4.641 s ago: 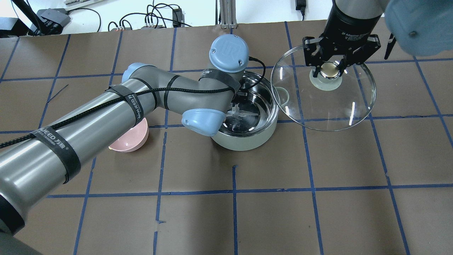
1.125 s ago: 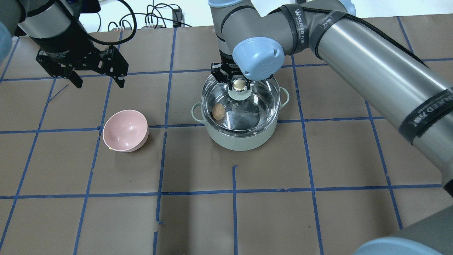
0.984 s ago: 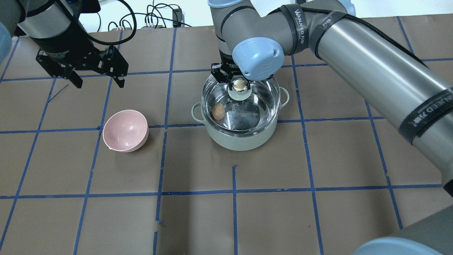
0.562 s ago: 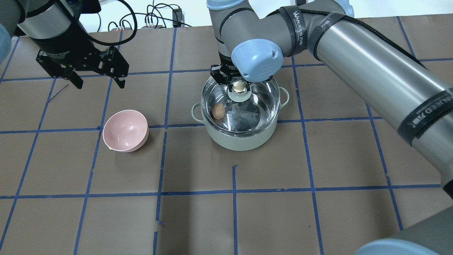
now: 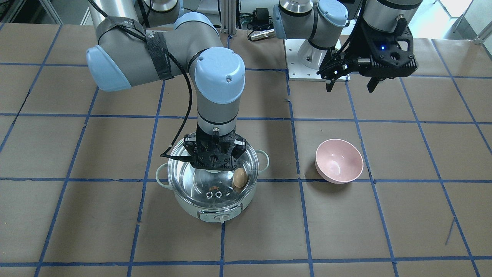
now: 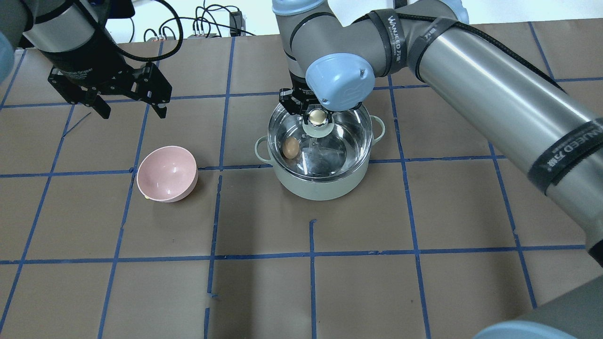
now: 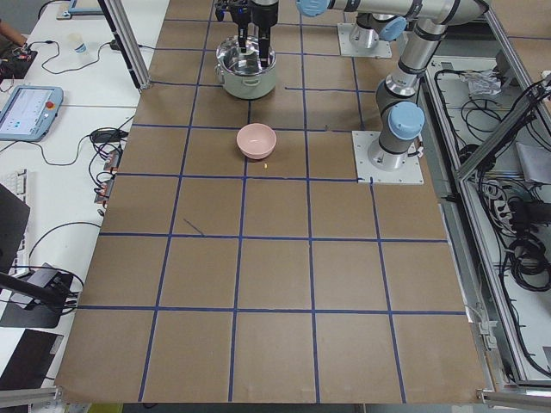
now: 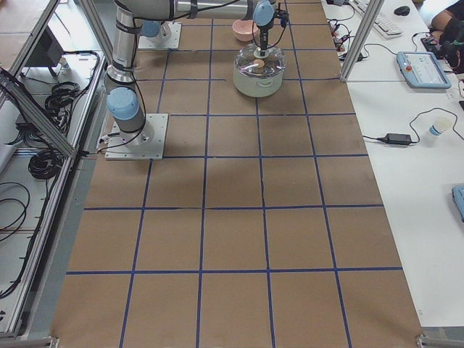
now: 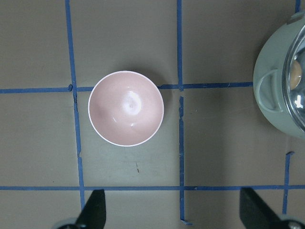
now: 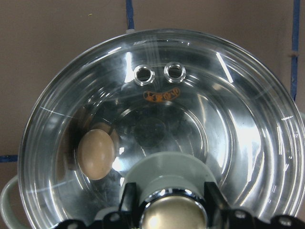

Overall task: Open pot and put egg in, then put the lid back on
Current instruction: 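Lower the glass lid onto the pot with the right gripper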

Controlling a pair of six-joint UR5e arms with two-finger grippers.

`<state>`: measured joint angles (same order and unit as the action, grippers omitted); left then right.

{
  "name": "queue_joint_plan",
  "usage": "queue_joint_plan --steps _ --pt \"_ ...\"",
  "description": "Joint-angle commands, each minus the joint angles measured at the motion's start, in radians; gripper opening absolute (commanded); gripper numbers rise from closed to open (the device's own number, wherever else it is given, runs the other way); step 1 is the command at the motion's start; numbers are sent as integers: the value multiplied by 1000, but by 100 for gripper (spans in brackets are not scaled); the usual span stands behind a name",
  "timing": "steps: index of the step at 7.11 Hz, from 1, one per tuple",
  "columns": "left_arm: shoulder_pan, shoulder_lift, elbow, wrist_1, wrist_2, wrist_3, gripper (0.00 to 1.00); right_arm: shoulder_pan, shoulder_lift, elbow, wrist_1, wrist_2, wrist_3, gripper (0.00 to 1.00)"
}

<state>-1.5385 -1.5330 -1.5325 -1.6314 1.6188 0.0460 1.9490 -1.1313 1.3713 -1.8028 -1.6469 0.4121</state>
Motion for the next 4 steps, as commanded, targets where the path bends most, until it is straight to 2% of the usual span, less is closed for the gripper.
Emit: queue_joint_plan --steps 1,4 --pt "0 1 0 1 -2 0 100 1 4 3 2 -7 -12 5" --pt "0 1 0 -1 -4 0 100 1 1 6 6 -5 -15 5"
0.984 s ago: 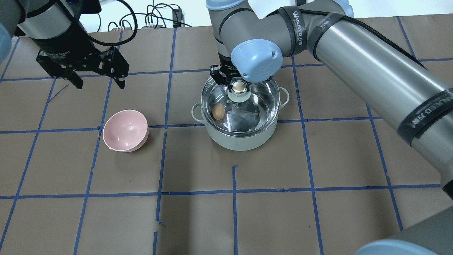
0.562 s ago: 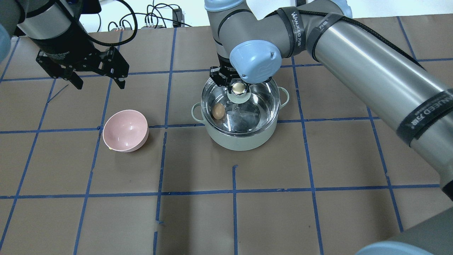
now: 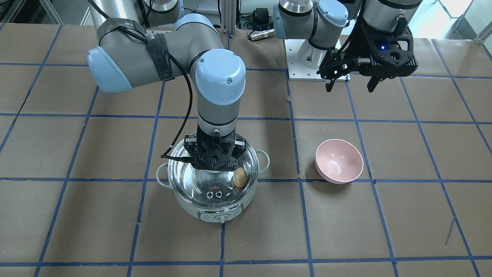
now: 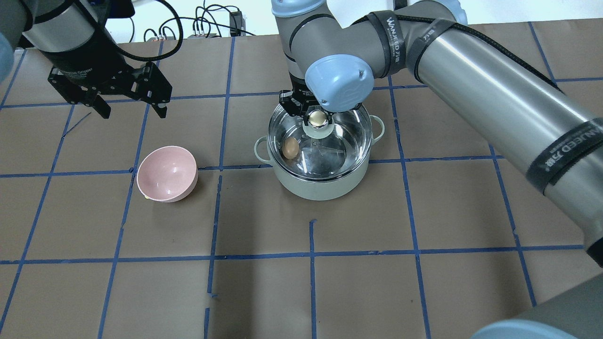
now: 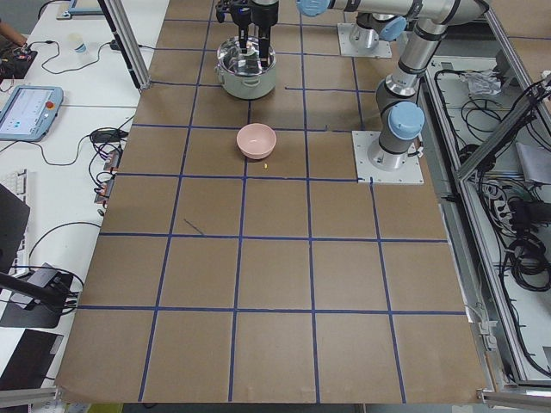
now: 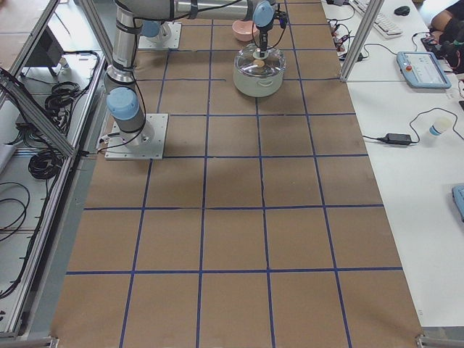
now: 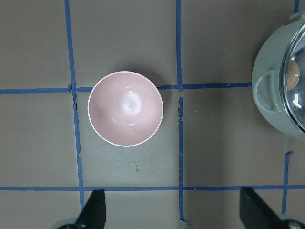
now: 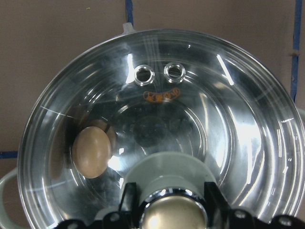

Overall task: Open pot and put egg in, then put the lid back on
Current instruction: 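Lower the glass lid onto the pot with the right gripper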

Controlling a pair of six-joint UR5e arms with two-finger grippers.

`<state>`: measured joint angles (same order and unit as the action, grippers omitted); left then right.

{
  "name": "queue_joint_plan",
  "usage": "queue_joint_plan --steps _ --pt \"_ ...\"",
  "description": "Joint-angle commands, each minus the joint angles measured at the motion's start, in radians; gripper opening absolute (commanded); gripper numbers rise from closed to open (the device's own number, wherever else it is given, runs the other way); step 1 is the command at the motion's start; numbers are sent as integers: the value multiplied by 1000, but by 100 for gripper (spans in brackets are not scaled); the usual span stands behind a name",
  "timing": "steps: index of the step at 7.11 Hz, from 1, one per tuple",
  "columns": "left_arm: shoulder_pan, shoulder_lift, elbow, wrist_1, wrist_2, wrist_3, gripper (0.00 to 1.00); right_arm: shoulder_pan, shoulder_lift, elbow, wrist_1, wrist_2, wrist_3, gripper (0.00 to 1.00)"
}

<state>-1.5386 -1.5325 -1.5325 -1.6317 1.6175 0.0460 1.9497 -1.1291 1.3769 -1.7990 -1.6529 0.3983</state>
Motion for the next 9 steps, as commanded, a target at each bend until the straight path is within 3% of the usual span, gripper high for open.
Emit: queue_joint_plan --steps 1,7,8,9 --pt "0 0 -2 0 -2 0 100 0 -1 1 3 10 -4 5" --pt "0 0 0 0 -2 0 100 0 -1 7 3 1 -6 6" --pt "0 0 0 0 -2 0 100 0 -1 7 3 1 -6 14" --pt "0 0 0 -2 -2 0 100 0 -1 5 1 -1 -12 53"
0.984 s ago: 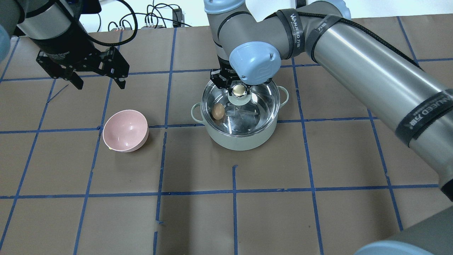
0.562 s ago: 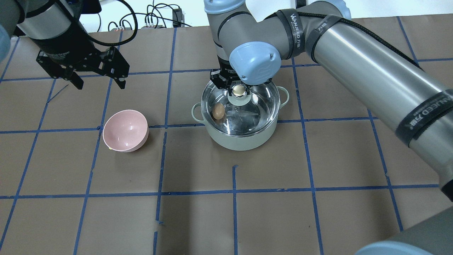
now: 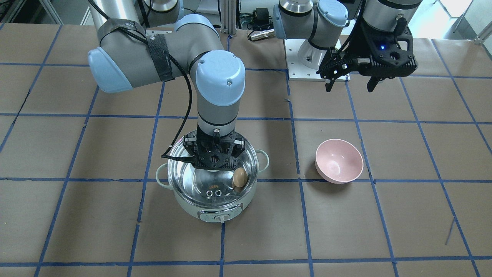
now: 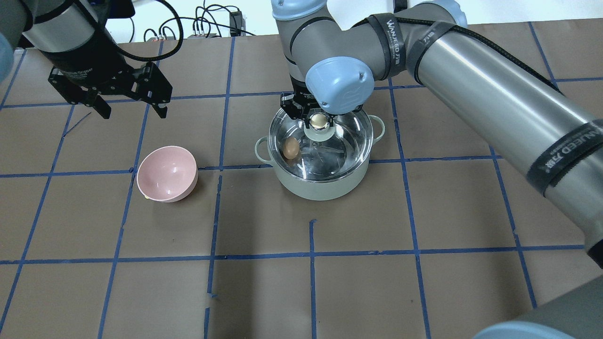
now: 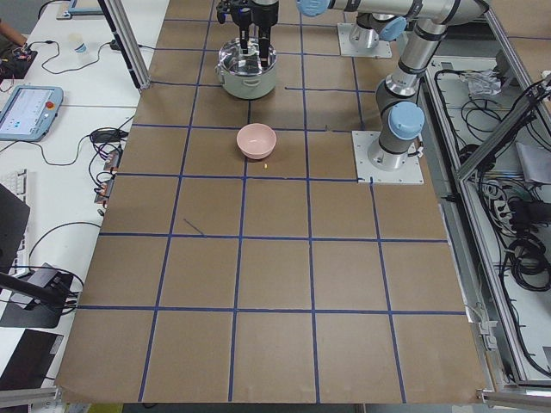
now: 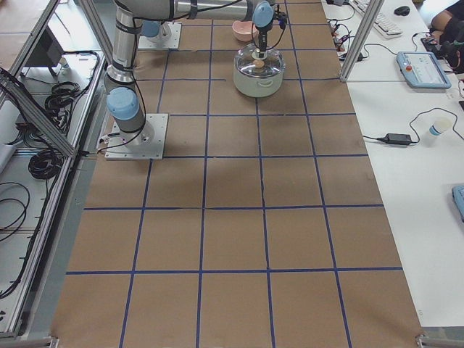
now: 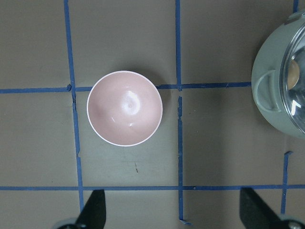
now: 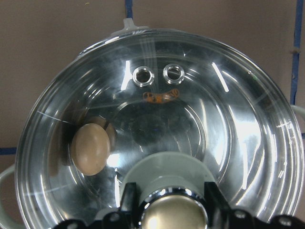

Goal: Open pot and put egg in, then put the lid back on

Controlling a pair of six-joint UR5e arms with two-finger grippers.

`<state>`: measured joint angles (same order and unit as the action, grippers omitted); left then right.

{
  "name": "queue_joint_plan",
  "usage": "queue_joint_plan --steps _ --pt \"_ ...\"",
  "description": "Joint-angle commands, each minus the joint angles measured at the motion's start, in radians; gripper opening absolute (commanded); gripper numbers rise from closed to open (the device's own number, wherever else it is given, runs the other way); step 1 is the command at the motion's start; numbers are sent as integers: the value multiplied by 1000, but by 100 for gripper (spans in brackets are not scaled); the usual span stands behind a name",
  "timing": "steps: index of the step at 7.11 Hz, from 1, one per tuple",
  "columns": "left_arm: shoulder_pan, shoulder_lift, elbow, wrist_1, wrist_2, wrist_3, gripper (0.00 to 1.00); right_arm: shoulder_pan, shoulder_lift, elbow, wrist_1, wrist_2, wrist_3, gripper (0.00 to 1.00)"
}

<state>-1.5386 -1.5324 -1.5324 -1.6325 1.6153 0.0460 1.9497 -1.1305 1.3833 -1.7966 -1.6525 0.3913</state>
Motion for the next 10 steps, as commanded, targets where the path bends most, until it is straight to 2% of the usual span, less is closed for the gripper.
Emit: queue_joint_plan --steps 1,2,4,6,7,8,10 --pt "0 0 -2 0 0 -2 100 0 0 -4 0 3 -8 99" --pt "0 0 -2 -1 0 -2 100 -8 -14 -10 5 6 -9 100" --pt "0 0 -2 0 0 -2 100 -64 -157 3 139 0 -44 100" --pt "0 0 -2 -1 0 -2 100 -223 -309 23 312 6 -231 99" --pt "0 0 -2 -1 2 -2 100 -298 -398 80 341 11 -355 97" --pt "0 0 -2 -1 2 0 100 -349 -447 142 310 13 -361 97" --pt "-3 0 -3 -6 2 0 100 -345 -448 145 203 46 -359 99"
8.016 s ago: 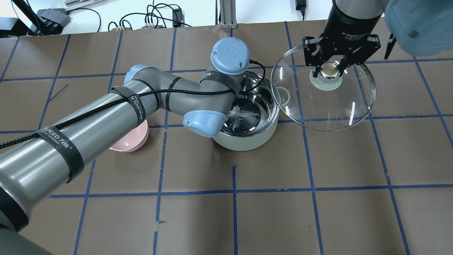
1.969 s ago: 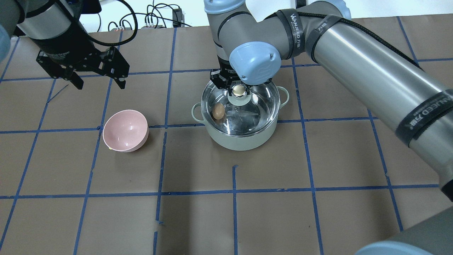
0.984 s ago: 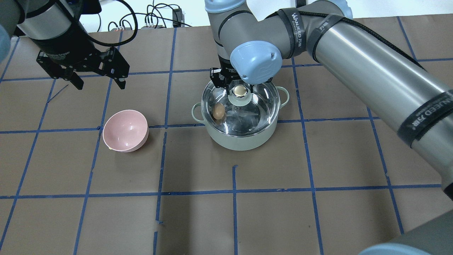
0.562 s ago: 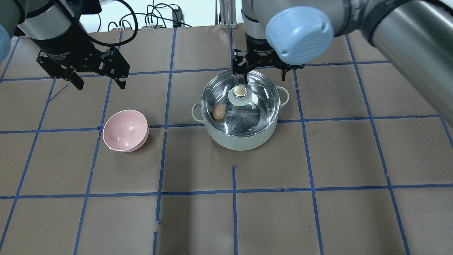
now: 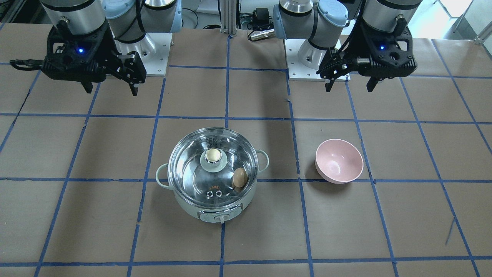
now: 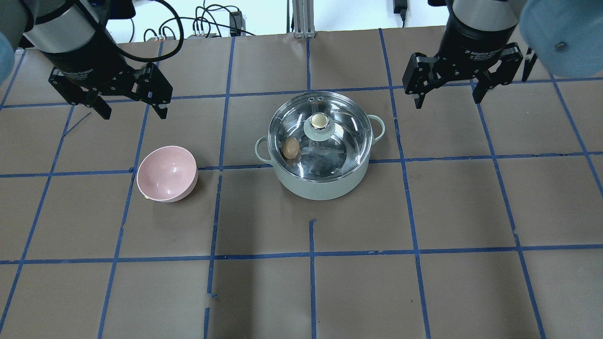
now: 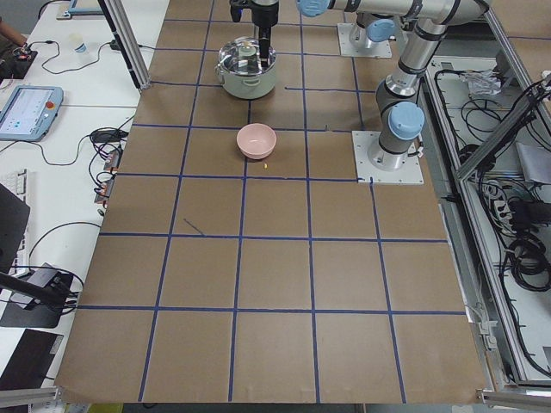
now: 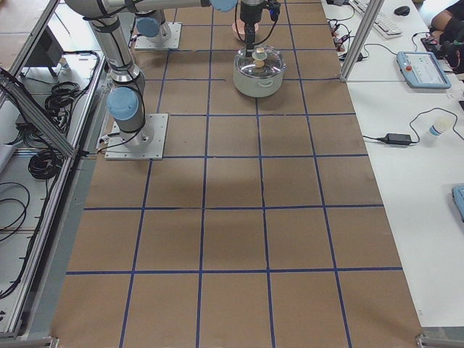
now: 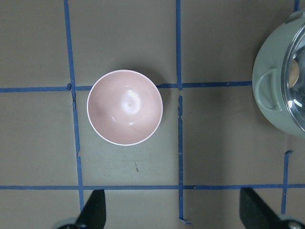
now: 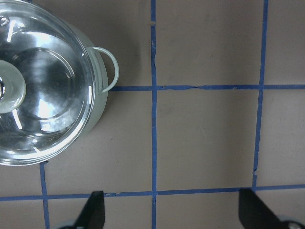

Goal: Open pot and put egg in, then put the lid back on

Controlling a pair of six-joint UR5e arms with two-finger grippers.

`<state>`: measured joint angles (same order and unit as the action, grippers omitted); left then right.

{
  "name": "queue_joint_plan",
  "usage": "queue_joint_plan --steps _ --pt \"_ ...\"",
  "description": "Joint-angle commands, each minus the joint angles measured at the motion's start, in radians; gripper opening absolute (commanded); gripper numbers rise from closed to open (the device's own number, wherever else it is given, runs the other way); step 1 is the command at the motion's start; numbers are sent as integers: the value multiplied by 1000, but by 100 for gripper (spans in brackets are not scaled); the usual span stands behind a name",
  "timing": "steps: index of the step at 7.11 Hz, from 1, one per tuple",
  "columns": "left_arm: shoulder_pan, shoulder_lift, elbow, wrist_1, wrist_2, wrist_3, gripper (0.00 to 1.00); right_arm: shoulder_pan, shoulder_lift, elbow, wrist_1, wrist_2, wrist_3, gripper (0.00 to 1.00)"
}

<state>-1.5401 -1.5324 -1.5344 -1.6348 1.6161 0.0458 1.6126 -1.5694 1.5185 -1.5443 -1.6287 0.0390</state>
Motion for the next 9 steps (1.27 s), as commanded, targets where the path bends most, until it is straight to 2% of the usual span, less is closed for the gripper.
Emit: queue_joint_plan --steps 1,4,6,9 --pt "-6 0 -1 -3 4 0 100 -8 -12 9 -46 24 -4 99" --pt "11 3 2 -2 -31 -11 100 -8 -5 8 -42 72 22 99" --pt "15 24 -1 -43 -21 -11 100 -8 -5 9 -37 73 24 99" --pt "21 25 -1 -39 -24 -11 100 -8 -3 9 -33 72 21 99"
